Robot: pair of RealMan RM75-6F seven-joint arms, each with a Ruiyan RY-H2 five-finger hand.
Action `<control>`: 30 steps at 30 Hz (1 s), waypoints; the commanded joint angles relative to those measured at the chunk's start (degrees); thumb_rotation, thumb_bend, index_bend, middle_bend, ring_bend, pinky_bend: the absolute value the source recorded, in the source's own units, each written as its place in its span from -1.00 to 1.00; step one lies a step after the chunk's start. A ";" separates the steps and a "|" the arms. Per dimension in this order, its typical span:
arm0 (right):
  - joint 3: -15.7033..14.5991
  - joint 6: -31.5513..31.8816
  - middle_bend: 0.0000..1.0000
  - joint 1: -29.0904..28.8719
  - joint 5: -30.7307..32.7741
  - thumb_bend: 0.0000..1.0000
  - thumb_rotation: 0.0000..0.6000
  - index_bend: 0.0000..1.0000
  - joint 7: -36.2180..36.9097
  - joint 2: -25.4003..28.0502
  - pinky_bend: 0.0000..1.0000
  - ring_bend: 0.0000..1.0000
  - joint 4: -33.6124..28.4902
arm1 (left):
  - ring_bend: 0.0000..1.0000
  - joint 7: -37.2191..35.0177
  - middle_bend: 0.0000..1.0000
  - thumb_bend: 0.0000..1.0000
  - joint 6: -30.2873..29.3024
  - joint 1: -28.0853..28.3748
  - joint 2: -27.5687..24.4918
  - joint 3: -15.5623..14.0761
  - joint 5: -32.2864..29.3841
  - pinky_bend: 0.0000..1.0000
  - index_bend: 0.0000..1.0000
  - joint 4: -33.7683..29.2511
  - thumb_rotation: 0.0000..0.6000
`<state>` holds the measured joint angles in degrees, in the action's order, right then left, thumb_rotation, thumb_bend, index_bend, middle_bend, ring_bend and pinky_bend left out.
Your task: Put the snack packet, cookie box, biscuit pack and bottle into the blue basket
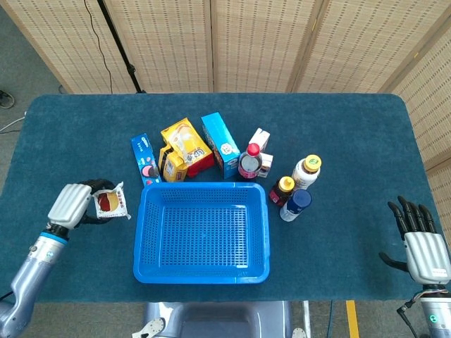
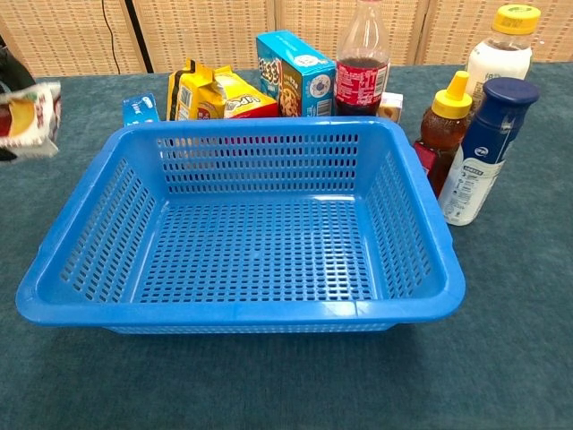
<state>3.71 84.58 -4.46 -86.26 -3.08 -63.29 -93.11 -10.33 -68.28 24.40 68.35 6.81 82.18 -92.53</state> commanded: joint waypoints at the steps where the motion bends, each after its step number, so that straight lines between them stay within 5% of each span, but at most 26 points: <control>1: -0.04 -0.07 -1.00 -0.04 -0.04 -1.00 1.00 -1.00 -0.15 -0.03 -1.00 -1.00 -0.11 | -0.23 -3.53 -0.11 -0.69 -4.64 -1.05 -4.40 0.72 6.95 -0.07 0.01 -4.90 1.00; 11: 0.18 -0.42 -1.00 -0.20 0.51 -1.00 1.00 -1.00 0.54 0.21 -1.00 -1.00 0.09 | -0.23 13.09 -0.11 -0.70 3.27 4.42 1.62 -0.53 7.25 -0.07 0.01 -14.16 1.00; 22: 0.06 -1.11 -1.00 -0.49 0.64 -1.00 1.00 -1.00 1.12 0.26 -1.00 -1.00 0.38 | -0.23 29.16 -0.11 -0.71 8.76 7.84 13.08 -1.18 -3.49 -0.08 -0.01 -15.33 1.00; 30: 0.37 -1.30 -1.00 -0.60 1.46 -1.00 1.00 -1.00 0.63 -0.08 -1.00 -1.00 0.15 | -0.81 34.31 -0.71 -0.80 14.24 10.12 11.45 -2.84 -12.37 -0.59 -0.51 -17.00 1.00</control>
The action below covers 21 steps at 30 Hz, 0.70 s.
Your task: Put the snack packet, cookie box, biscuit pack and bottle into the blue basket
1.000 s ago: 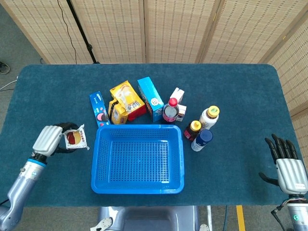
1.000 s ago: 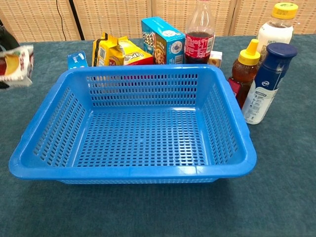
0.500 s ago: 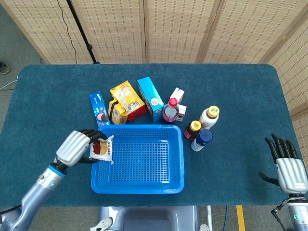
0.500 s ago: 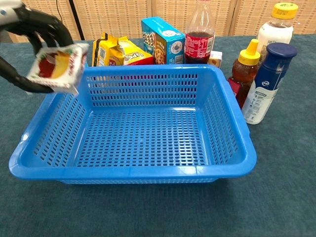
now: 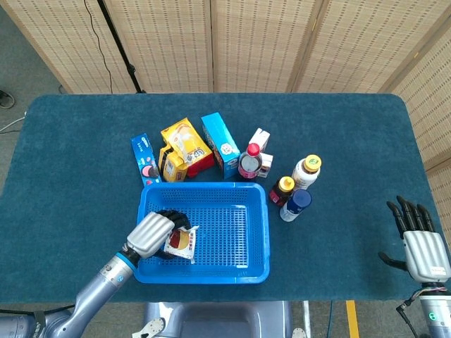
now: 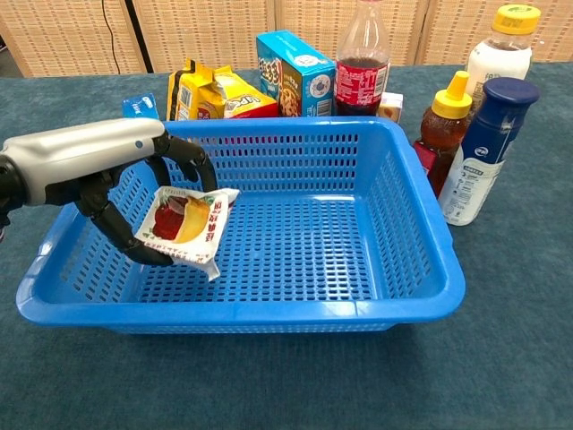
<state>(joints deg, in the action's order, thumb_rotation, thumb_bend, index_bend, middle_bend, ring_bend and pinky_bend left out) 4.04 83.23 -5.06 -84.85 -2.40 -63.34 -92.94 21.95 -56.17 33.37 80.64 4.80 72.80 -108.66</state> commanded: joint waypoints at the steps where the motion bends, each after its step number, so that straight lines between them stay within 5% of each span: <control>1: 0.07 0.12 -1.00 0.01 0.06 -1.00 1.00 -1.00 -0.14 -0.08 -1.00 -1.00 0.00 | -0.89 2.15 -0.82 -0.81 3.36 1.61 -1.46 -1.16 -4.25 -0.70 -0.68 -1.37 1.00; 3: 0.04 0.11 -1.00 0.00 0.05 -1.00 1.00 -1.00 -0.29 -0.16 -1.00 -1.00 0.02 | -1.00 -0.25 -1.00 -0.88 4.98 2.25 -2.69 -0.63 -5.13 -0.96 -0.99 -2.53 1.00; 14: -0.14 -0.23 -1.00 -0.12 0.14 -1.00 1.00 -1.00 -0.81 -0.42 -1.00 -1.00 -0.01 | -1.00 -24.61 -1.00 -0.96 -5.71 -2.38 -10.37 0.93 14.00 -1.00 -1.00 -0.04 1.00; 17: -0.16 -0.37 -1.00 -0.20 0.13 -1.00 1.00 -1.00 -0.81 -0.45 -1.00 -1.00 0.02 | -1.00 -33.41 -1.00 -0.96 -13.50 -4.42 -13.19 2.52 18.59 -1.00 -1.00 5.79 1.00; 21: -0.20 -1.27 -1.00 -0.59 0.50 -1.00 1.00 -1.00 -1.09 -0.76 -1.00 -1.00 0.22 | -1.00 -40.88 -1.00 -0.96 -14.61 -4.62 -15.47 3.71 17.26 -1.00 -1.00 13.84 1.00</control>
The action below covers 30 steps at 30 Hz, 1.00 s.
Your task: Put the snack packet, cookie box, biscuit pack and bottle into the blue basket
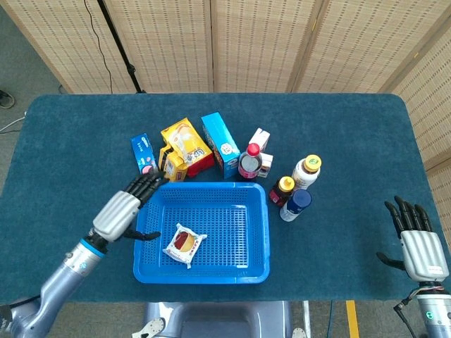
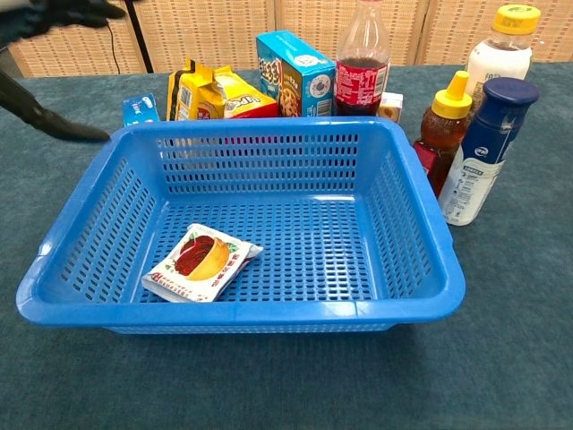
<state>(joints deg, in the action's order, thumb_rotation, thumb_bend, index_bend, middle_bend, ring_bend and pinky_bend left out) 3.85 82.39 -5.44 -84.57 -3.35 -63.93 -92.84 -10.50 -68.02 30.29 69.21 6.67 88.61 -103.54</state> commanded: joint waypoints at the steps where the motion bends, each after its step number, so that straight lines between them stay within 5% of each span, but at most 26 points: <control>1: 0.01 -0.68 -1.00 -0.32 0.39 -1.00 1.00 -1.00 -0.32 -0.27 -1.00 -1.00 0.20 | -1.00 -9.27 -1.00 -0.96 -1.91 -1.20 -4.39 1.91 0.88 -1.00 -1.00 10.54 1.00; 17: 1.11 -3.54 -1.00 -1.86 4.17 -1.00 1.00 -1.00 -4.02 -2.23 -1.00 -1.00 1.23 | -1.00 -12.69 -1.00 -0.96 17.52 10.89 7.85 -0.71 -0.87 -1.00 -1.00 45.55 1.00; 30: 1.93 -3.24 -1.00 -2.01 5.73 -1.00 1.00 -1.00 -4.71 -2.51 -1.00 -1.00 1.96 | -1.00 -10.55 -1.00 -0.96 25.54 19.30 19.32 -1.25 -1.24 -1.00 -1.00 59.61 1.00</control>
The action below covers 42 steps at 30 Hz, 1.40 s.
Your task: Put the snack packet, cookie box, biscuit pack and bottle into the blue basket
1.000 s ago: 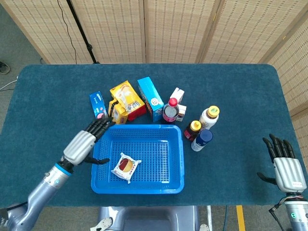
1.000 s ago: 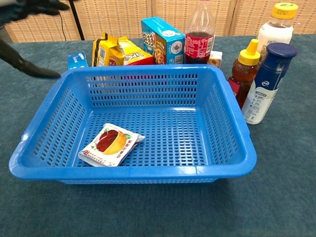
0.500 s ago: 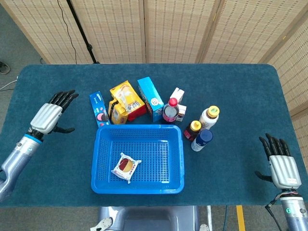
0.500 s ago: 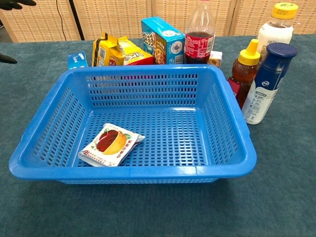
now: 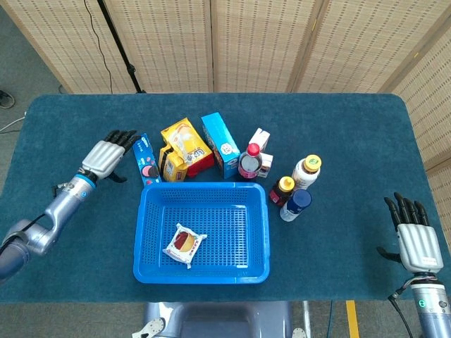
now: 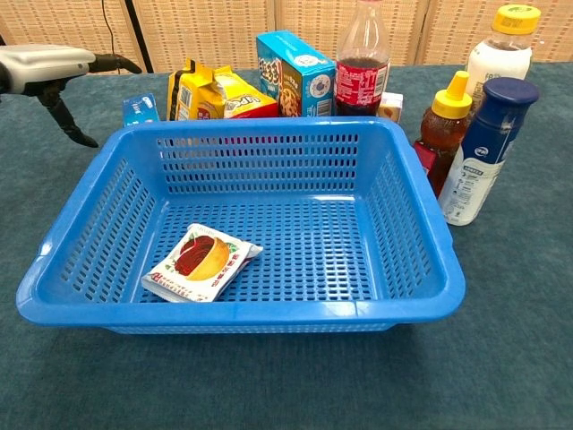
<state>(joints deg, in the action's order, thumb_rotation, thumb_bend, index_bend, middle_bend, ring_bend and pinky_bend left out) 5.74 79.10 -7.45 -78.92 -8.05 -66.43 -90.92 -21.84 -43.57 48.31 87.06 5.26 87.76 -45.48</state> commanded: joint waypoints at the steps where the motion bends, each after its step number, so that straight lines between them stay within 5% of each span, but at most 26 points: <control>1: 0.09 0.09 -1.00 0.02 0.15 -1.00 1.00 -1.00 -0.01 -0.02 -1.00 -1.00 0.06 | -1.00 1.09 -1.00 -0.96 1.58 1.70 1.94 0.22 -0.61 -1.00 -1.00 2.10 1.00; 25: 0.28 0.82 -1.00 0.19 0.26 -1.00 1.00 -1.00 0.44 0.26 -1.00 -1.00 -0.06 | -1.00 5.30 -1.00 -0.94 8.82 5.54 8.24 -0.75 -4.40 -0.92 -1.00 8.65 1.00; 28: 0.26 0.99 -1.00 0.28 0.14 -1.00 1.00 -1.00 0.76 0.38 -1.00 -1.00 -0.12 | -0.80 6.62 -0.71 -0.87 7.35 5.63 8.94 -0.04 -4.98 -0.51 -0.73 9.16 1.00; 30: 0.24 1.07 -1.00 0.32 0.06 -1.00 1.00 -1.00 0.91 0.46 -1.00 -1.00 -0.13 | -0.41 8.09 -0.24 -0.79 6.45 5.51 9.51 0.16 -5.29 -0.19 -0.30 9.77 1.00; 33: 0.18 1.08 -1.00 0.32 -0.04 -1.00 1.00 -1.00 0.99 0.48 -1.00 -1.00 -0.11 | -0.09 10.01 0.13 -0.71 5.60 5.20 10.27 0.29 -5.75 -0.02 0.10 10.63 1.00; 42: 0.00 0.93 -1.00 0.29 -0.25 -1.00 1.00 -1.00 1.14 0.61 -1.00 -1.00 -0.35 | 0.08 11.78 0.29 -0.61 3.70 3.91 9.28 1.01 -7.21 0.06 0.31 9.48 1.00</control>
<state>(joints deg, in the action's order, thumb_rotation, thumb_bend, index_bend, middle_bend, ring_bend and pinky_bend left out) 5.74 80.04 -7.17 -79.17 -6.91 -65.82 -91.27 -9.90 -39.33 52.48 96.85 6.09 80.69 -35.48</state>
